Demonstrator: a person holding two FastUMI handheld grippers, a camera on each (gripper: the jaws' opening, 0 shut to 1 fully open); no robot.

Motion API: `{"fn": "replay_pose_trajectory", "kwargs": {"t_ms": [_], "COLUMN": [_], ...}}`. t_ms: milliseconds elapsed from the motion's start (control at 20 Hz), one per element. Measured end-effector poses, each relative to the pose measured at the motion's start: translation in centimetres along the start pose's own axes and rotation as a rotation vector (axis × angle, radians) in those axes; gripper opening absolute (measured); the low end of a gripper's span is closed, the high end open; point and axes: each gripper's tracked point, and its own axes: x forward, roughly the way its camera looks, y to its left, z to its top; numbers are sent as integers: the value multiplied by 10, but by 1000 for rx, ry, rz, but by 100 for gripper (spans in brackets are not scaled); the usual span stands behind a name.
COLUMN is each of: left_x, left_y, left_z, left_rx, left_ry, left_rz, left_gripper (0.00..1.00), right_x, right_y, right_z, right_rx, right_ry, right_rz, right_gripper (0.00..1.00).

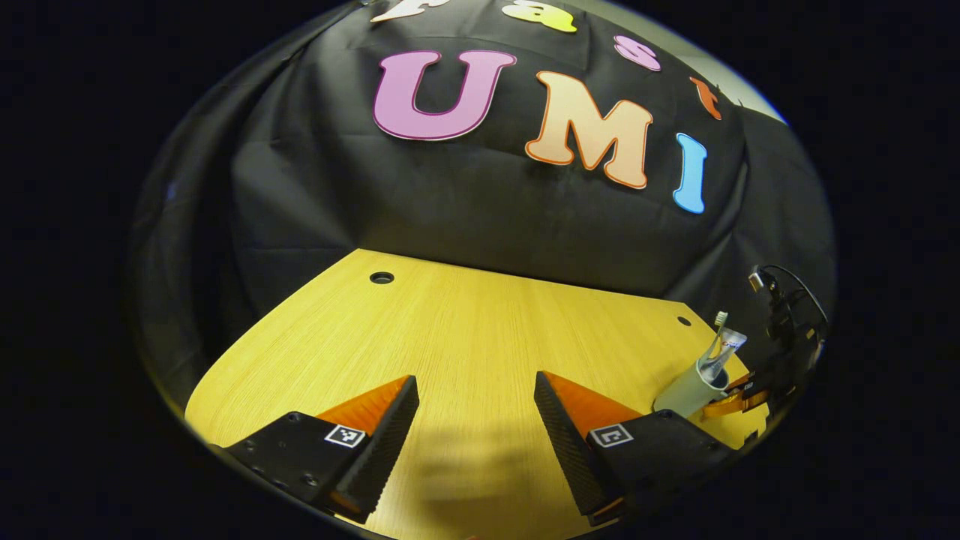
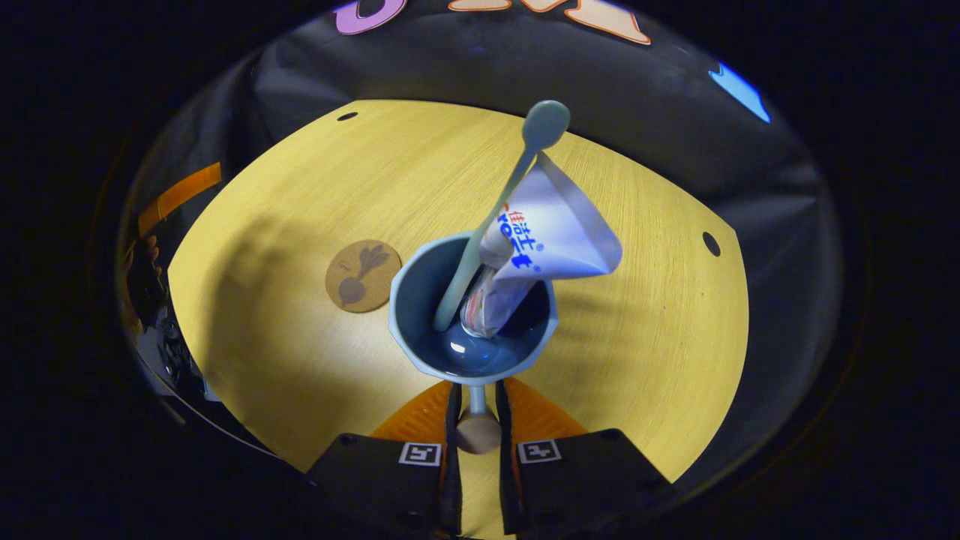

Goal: Put the toothbrush and toothpaste on the desktop into the cup, then pick up the cup and place it on the coaster on the desktop.

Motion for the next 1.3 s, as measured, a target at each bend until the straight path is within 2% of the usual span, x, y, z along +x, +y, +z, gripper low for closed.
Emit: {"fn": "replay_pose_trajectory", "kwargs": {"t_ms": [350, 500, 800, 900, 950, 1100, 1300], "left_x": [-8, -15, -25, -25, -24, -26, -23], "left_y": [20, 31, 46, 44, 43, 36, 27], "left_z": [-2, -4, -8, -10, -10, -7, -8], "left_rx": [-29, -42, -43, -49, -51, -50, -45], "left_ry": [2, 5, 17, 21, 17, 12, 16], "left_rz": [39, 63, 103, 105, 103, 95, 79], "left_gripper": [92, 92, 92, 90, 92, 92, 92], "right_x": [-23, -27, -26, -20, -17, -19, -28], "right_y": [27, 22, 17, 25, 29, 25, 26], "right_z": [31, 37, 41, 41, 39, 39, 36], "right_rx": [-57, -76, -117, -146, -153, -143, -150], "right_ry": [-47, -51, -25, -14, -7, -12, -34], "right_rz": [111, 156, 169, 156, 155, 154, 154], "right_gripper": [23, 23, 22, 22, 22, 22, 27]}}
